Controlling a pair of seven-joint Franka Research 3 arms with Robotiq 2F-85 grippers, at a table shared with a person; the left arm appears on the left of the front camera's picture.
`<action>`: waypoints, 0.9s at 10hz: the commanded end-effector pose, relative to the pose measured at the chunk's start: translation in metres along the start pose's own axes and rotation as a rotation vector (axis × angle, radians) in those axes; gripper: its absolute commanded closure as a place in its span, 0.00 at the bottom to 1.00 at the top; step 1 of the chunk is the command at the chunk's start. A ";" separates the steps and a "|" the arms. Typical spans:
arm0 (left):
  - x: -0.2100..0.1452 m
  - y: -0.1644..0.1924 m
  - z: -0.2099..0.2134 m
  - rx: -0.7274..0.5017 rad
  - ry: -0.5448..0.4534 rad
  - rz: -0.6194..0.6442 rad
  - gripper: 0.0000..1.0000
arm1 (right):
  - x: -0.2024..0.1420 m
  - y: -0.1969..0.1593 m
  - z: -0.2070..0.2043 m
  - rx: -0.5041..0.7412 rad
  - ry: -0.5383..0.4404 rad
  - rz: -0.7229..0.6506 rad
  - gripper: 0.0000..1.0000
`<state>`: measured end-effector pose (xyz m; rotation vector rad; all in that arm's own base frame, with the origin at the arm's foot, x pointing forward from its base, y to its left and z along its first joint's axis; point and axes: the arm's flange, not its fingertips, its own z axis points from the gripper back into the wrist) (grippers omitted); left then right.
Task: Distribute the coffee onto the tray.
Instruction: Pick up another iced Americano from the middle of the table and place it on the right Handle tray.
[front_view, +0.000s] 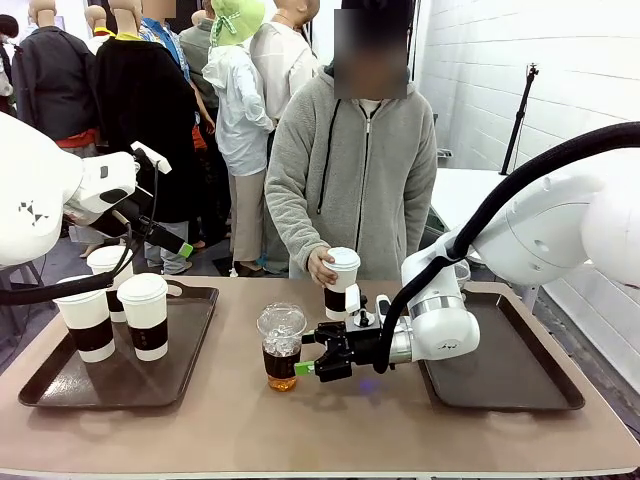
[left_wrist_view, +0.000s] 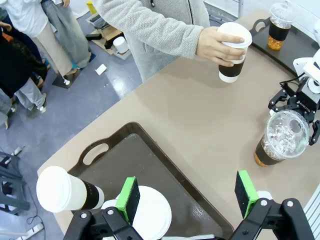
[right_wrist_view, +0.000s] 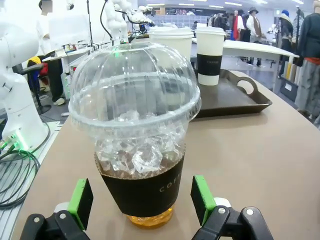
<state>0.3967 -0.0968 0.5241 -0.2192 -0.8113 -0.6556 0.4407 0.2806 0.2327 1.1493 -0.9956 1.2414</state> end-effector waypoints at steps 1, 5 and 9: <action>0.001 0.002 0.000 -0.001 0.007 0.003 0.00 | -0.001 -0.004 -0.006 0.036 -0.004 -0.002 0.00; 0.001 0.002 0.000 -0.001 0.007 0.003 0.00 | 0.001 -0.012 -0.021 0.068 0.009 -0.014 0.00; 0.001 0.002 0.000 -0.001 0.007 0.003 0.00 | 0.002 -0.021 -0.039 0.089 0.010 -0.033 0.00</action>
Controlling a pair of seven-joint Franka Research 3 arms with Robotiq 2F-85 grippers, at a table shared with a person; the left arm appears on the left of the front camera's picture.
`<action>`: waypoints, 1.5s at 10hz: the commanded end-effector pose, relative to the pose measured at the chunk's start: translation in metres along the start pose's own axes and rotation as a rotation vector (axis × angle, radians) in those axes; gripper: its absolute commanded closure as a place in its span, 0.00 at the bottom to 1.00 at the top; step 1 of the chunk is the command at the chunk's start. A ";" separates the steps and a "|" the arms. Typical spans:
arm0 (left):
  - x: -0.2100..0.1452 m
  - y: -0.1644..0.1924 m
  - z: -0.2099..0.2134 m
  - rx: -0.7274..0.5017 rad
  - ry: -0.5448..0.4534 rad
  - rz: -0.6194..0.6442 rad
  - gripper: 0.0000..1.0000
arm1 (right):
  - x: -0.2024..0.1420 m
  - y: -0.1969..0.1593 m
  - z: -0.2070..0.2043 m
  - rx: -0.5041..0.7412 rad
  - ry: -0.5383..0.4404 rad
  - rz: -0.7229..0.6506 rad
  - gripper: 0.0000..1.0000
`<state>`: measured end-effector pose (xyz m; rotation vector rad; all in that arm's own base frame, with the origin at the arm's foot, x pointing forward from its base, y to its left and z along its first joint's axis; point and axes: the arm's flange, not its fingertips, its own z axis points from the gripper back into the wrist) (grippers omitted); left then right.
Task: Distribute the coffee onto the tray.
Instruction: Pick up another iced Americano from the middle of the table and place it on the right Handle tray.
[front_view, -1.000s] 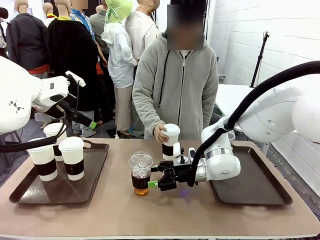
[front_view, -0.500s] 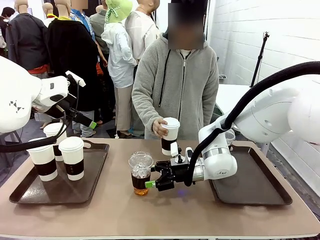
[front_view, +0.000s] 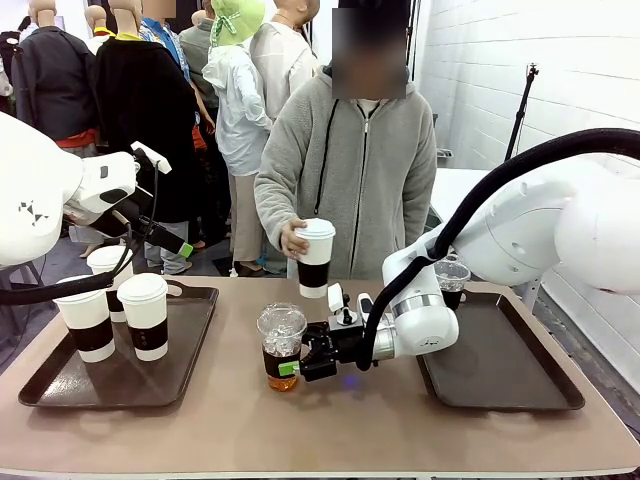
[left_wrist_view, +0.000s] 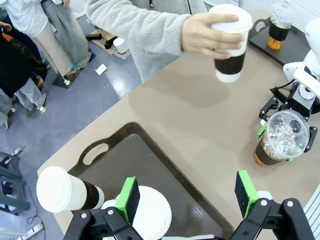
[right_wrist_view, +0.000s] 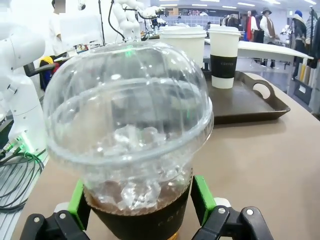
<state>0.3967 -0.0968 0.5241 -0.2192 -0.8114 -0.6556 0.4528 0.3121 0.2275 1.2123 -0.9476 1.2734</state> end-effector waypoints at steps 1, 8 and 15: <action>0.001 0.002 0.000 -0.001 0.007 0.003 0.00 | 0.001 -0.011 -0.012 0.019 0.012 -0.017 0.00; 0.001 0.002 0.000 -0.001 0.007 0.003 0.00 | 0.001 -0.010 -0.009 0.036 -0.012 -0.050 0.34; 0.001 0.002 0.000 -0.001 0.007 0.003 0.00 | 0.054 0.035 0.091 0.046 0.068 -0.048 0.34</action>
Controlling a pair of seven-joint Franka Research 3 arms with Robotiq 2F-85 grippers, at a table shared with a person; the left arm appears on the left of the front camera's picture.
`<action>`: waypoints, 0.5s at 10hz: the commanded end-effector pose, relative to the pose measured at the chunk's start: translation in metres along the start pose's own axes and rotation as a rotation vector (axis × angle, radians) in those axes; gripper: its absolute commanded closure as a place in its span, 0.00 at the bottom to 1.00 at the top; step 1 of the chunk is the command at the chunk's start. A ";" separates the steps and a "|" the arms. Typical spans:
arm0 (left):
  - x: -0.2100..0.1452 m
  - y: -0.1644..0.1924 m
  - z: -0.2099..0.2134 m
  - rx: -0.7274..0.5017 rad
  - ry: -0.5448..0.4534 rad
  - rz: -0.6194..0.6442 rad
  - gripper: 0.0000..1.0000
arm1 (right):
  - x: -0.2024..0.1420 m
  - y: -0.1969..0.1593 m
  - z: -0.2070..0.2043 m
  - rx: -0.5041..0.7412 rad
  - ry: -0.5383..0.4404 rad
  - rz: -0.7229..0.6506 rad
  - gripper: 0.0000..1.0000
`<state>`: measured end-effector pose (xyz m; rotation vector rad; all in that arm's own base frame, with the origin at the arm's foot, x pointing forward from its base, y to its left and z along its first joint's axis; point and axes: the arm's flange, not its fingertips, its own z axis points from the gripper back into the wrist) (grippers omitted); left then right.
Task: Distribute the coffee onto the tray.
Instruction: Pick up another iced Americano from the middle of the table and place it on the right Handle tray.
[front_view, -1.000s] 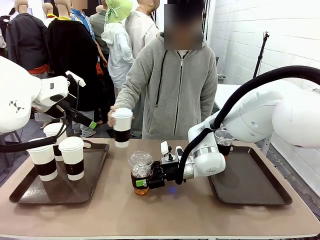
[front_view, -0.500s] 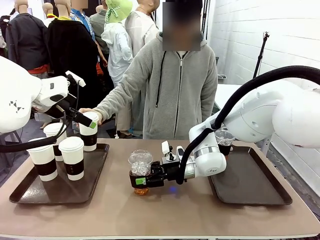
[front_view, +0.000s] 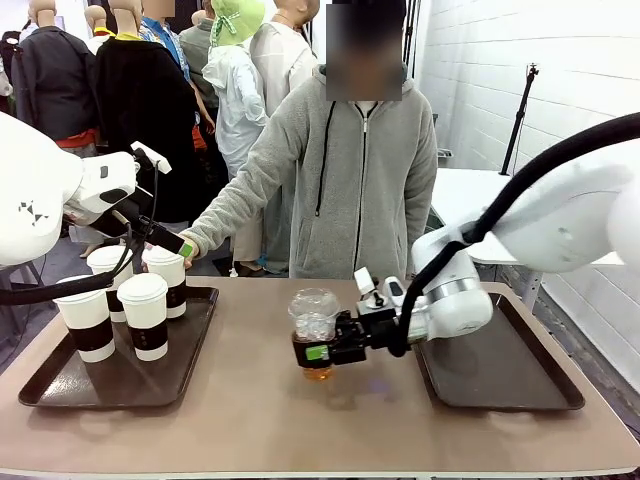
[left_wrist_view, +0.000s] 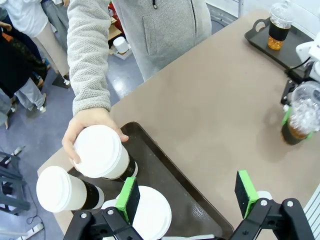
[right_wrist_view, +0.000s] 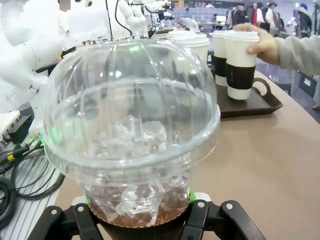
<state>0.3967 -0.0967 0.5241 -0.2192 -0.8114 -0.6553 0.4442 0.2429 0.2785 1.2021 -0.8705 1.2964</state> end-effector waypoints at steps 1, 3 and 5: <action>0.001 0.002 0.000 -0.001 0.007 0.003 0.00 | 0.018 0.023 0.040 0.013 0.027 -0.031 0.34; 0.001 0.002 0.000 -0.001 0.007 0.003 0.00 | 0.016 0.036 0.078 -0.014 0.015 -0.038 0.34; 0.001 0.002 0.000 -0.001 0.007 0.003 0.00 | 0.009 0.049 0.110 -0.059 -0.029 -0.022 0.34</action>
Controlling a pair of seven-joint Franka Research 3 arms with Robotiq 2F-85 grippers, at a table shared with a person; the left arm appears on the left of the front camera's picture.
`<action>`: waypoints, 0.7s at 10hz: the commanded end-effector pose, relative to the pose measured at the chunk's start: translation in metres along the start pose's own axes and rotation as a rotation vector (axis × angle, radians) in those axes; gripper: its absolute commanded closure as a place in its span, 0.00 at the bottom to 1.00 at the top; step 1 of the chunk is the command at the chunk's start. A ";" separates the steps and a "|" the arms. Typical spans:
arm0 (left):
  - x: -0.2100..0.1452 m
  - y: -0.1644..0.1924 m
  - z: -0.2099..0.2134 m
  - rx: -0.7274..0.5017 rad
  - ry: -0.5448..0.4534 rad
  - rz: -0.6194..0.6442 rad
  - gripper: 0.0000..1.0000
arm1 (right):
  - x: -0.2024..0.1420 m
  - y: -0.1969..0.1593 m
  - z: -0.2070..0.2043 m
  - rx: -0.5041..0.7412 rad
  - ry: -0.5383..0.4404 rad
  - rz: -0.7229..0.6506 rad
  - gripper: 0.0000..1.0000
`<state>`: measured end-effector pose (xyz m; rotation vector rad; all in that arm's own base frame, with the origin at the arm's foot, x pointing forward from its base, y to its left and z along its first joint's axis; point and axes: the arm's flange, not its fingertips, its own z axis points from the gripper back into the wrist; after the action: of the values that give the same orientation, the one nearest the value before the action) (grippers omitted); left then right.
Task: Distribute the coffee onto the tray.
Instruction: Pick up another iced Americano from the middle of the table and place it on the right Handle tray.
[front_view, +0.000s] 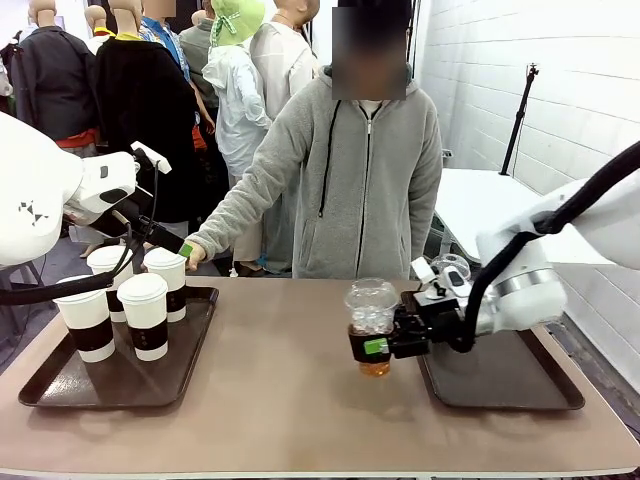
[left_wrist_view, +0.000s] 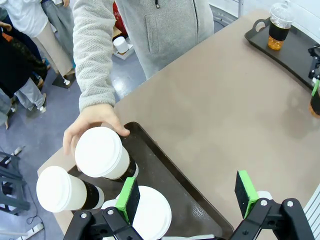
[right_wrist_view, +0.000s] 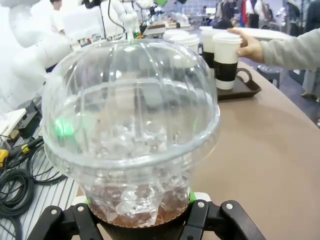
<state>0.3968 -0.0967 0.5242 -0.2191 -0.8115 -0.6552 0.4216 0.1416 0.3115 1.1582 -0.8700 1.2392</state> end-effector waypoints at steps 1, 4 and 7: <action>0.001 0.002 0.000 -0.001 0.007 0.003 0.00 | -0.001 0.012 0.015 -0.014 -0.044 0.019 0.34; 0.001 0.002 0.000 -0.001 0.007 0.003 0.00 | -0.007 0.006 0.019 -0.030 -0.024 -0.006 0.34; 0.001 0.002 0.000 -0.001 0.007 0.003 0.00 | -0.007 0.006 0.019 -0.030 -0.024 -0.006 0.34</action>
<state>0.3967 -0.0968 0.5242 -0.2191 -0.8115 -0.6554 0.4137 0.1198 0.3065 1.1514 -0.8951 1.2028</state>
